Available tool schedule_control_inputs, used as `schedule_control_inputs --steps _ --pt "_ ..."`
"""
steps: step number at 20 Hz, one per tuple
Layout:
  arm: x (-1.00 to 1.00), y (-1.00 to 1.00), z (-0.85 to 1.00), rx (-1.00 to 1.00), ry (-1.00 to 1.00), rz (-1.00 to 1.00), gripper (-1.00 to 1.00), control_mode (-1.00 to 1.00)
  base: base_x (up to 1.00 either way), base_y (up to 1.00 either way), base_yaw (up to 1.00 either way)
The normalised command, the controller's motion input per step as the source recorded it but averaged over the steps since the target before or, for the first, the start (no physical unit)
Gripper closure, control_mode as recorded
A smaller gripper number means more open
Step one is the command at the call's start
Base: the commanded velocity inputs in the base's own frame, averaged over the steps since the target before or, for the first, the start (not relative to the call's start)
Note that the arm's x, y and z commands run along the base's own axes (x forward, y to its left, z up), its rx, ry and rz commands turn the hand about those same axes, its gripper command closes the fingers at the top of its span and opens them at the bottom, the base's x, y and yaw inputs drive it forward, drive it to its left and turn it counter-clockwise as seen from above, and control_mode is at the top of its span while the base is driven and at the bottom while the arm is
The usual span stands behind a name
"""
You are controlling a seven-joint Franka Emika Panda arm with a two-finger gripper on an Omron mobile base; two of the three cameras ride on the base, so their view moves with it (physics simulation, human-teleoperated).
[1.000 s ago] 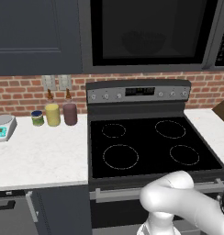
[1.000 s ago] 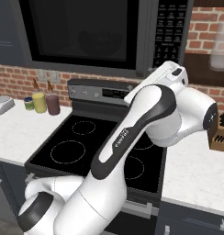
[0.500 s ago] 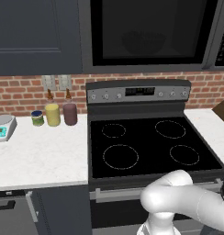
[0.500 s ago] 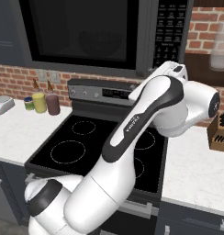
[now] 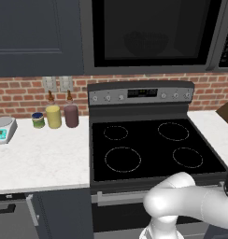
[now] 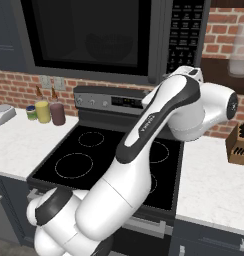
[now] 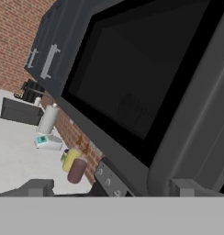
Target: Pick the cucumber from the sink and place it in the bowl. Then pick the bowl and place it in the microwave. Then close the microwave door and press the start button.
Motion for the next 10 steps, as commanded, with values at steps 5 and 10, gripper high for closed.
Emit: schedule_control_inputs --steps 5,10 --pt "0.14 0.0 -0.15 0.0 0.03 0.0 -1.0 -1.0 0.0 0.0 0.0" --pt "0.2 0.0 0.0 0.0 0.01 0.0 -1.0 -1.0 0.0 0.0 0.0"
